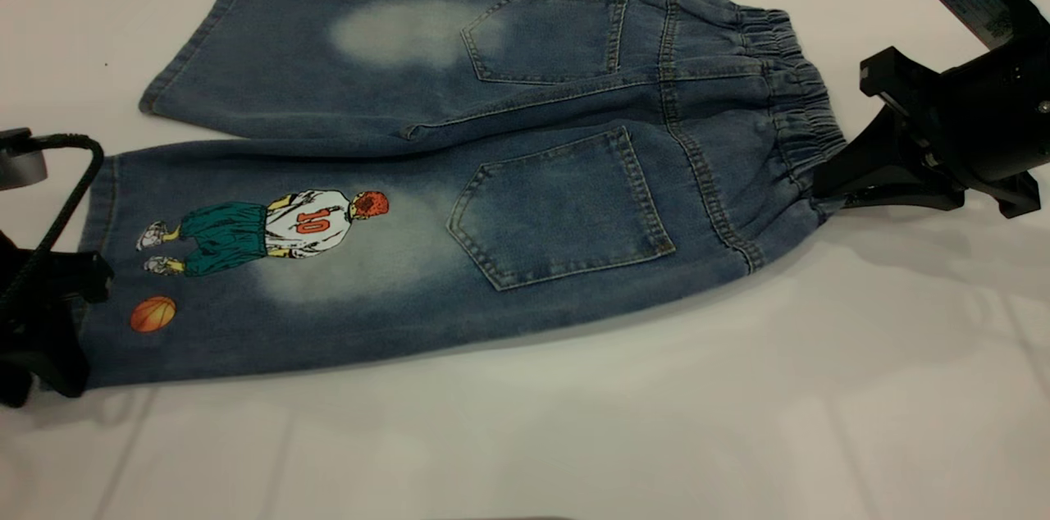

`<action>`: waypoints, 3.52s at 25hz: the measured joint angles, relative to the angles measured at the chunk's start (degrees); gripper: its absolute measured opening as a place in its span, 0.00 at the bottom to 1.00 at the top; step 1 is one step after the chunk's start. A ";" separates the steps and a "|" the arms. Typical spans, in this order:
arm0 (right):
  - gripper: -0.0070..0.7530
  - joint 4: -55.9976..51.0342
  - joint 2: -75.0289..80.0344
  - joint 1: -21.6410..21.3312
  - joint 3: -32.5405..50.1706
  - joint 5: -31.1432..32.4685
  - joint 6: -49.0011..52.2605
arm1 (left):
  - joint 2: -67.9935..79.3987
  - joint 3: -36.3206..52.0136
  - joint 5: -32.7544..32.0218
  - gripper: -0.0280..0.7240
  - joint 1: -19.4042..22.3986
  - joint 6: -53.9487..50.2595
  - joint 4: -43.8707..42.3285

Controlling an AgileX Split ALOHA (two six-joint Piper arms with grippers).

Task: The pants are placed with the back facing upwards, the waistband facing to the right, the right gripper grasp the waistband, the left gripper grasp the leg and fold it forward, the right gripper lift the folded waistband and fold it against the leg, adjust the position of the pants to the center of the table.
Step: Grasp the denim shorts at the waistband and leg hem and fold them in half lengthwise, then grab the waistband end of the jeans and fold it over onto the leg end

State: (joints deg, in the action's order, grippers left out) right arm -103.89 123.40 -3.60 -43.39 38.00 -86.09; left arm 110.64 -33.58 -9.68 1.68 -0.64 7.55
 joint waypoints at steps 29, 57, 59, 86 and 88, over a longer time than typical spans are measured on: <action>0.06 21.27 -13.69 0.00 -16.64 3.92 23.02 | -15.38 -22.31 -10.97 0.08 -0.07 5.20 0.51; 0.07 1.05 7.60 0.00 -33.60 -2.26 1.57 | 9.33 -22.80 48.60 0.08 -5.16 5.85 -8.95; 0.10 1.05 7.96 0.00 -34.05 -3.50 0.90 | 11.58 -22.80 52.71 0.09 -5.16 5.85 -10.18; 0.81 30.35 7.32 -0.24 -41.57 -3.19 27.95 | 11.26 -49.03 -12.32 0.54 -7.38 18.76 1.81; 0.80 32.41 7.93 -0.26 -41.62 -3.50 28.87 | 11.26 -50.37 -13.21 0.54 -8.75 19.42 1.76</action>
State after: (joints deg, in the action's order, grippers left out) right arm -71.48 131.33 -3.87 -85.02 34.50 -57.22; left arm 121.90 -83.94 -22.89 -7.07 18.78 9.31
